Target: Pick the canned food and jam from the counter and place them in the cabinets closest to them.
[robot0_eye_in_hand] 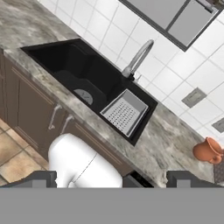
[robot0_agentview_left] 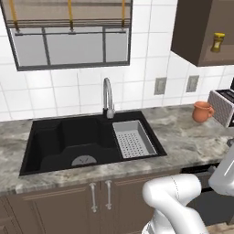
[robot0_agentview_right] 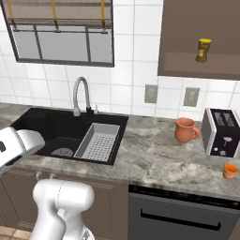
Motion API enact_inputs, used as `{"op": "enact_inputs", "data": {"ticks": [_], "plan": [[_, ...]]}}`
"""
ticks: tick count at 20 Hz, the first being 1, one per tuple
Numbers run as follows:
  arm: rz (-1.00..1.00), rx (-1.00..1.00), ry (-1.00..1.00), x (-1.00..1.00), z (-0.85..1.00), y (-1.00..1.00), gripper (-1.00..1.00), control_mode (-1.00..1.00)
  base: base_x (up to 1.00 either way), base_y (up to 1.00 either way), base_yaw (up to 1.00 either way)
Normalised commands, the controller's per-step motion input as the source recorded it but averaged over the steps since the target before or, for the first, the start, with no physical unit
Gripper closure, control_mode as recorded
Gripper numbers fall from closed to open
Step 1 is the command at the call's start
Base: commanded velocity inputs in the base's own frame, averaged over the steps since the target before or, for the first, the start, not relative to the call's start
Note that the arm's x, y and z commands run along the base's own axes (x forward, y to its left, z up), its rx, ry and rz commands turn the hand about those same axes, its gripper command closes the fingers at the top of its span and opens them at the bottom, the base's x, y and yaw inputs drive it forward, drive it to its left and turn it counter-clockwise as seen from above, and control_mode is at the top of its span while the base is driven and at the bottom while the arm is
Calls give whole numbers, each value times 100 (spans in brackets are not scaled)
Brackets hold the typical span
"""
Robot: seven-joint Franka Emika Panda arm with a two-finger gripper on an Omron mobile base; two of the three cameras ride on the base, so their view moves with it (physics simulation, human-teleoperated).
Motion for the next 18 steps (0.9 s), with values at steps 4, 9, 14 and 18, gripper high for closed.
{"op": "enact_inputs", "data": {"ticks": [4, 9, 14, 18], "plan": [[0, 0, 0, 0, 0, 0, -100, 100, 0, -48, 0], [0, 0, 0, 0, 0, 0, -100, 100, 0, -48, 0], [0, 0, 0, 0, 0, 0, -100, 100, 0, -49, 0], [0, 0, 0, 0, 0, 0, -100, 100, 0, -49, 0]]}}
